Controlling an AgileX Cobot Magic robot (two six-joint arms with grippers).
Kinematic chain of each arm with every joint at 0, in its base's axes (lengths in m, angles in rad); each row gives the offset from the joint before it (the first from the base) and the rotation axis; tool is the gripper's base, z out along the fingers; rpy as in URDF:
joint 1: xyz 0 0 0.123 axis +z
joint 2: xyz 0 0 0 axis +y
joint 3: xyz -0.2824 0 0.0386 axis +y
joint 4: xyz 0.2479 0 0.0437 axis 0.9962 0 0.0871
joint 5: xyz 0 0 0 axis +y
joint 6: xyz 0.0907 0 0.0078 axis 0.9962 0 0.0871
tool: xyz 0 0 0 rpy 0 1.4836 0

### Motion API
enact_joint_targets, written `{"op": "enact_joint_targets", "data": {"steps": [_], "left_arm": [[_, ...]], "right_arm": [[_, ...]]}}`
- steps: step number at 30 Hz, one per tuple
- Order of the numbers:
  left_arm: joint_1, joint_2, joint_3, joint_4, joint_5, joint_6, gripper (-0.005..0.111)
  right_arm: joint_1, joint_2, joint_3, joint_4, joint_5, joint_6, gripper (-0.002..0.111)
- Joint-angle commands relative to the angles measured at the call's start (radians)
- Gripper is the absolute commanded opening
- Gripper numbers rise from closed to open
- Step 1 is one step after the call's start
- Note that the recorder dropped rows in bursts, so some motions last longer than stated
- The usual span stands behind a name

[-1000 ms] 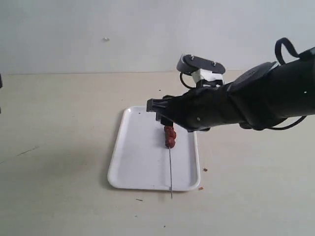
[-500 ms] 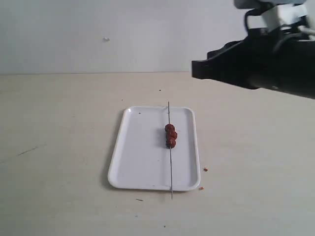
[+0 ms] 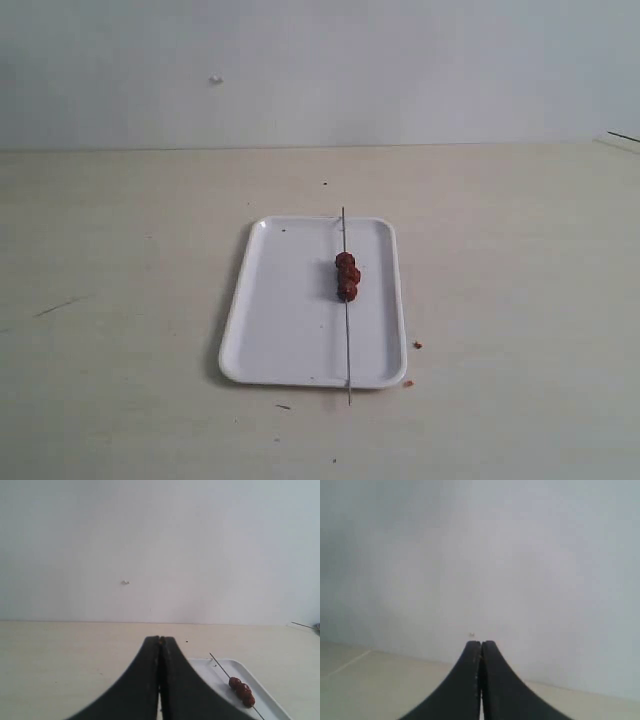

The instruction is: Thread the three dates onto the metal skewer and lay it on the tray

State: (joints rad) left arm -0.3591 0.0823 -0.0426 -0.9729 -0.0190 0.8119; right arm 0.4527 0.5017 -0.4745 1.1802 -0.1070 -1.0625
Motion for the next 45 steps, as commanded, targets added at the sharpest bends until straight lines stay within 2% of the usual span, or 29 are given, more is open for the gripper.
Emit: {"op": "enact_joint_targets", "data": {"steps": [1,9,13,14,16,17,20,22,30,31,36,40,45], "left_arm": [[0.001,-0.006,0.004,-0.006,0.003,-0.005,0.0],[0.001,-0.006,0.004,-0.006,0.003,-0.005,0.0],[0.001,-0.006,0.004,-0.006,0.003,-0.005,0.0],[0.001,-0.006,0.004,-0.006,0.003,-0.005,0.0],[0.001,-0.006,0.004,-0.006,0.003,-0.005,0.0],[0.001,-0.006,0.004,-0.006,0.003,-0.005,0.0],[0.001,-0.006,0.004,-0.006,0.003,-0.005,0.0],[0.001,-0.006,0.004,-0.006,0.003,-0.005,0.0],[0.001,-0.006,0.004,-0.006,0.003,-0.005,0.0],[0.001,-0.006,0.004,-0.006,0.003,-0.005,0.0],[0.001,-0.006,0.004,-0.006,0.003,-0.005,0.0],[0.001,-0.006,0.004,-0.006,0.003,-0.003,0.0],[0.001,-0.006,0.004,-0.006,0.003,-0.003,0.0]], "right_arm": [[0.001,-0.116,0.005,-0.01,-0.001,-0.011,0.0],[0.001,-0.23,0.005,-0.011,-0.001,-0.013,0.0],[-0.005,-0.234,0.025,-0.014,-0.007,-0.117,0.0],[-0.034,-0.235,0.042,-0.014,-0.005,-0.123,0.0],[-0.186,-0.235,0.092,-0.008,0.01,-0.117,0.0],[-0.295,-0.238,0.129,-0.001,0.014,-0.088,0.0],[-0.499,-0.245,0.199,-0.001,0.014,-0.039,0.0],[-0.543,-0.245,0.234,-0.005,0.002,-0.045,0.0],[-0.546,-0.245,0.261,-0.062,0.002,-0.081,0.0],[-0.546,-0.245,0.261,-0.115,0.006,-0.037,0.0],[-0.575,-0.245,0.261,-0.56,0.099,0.484,0.0],[-0.677,-0.249,0.261,-0.874,0.214,0.784,0.0],[-0.708,-0.317,0.288,-1.202,0.259,1.098,0.0]]}}
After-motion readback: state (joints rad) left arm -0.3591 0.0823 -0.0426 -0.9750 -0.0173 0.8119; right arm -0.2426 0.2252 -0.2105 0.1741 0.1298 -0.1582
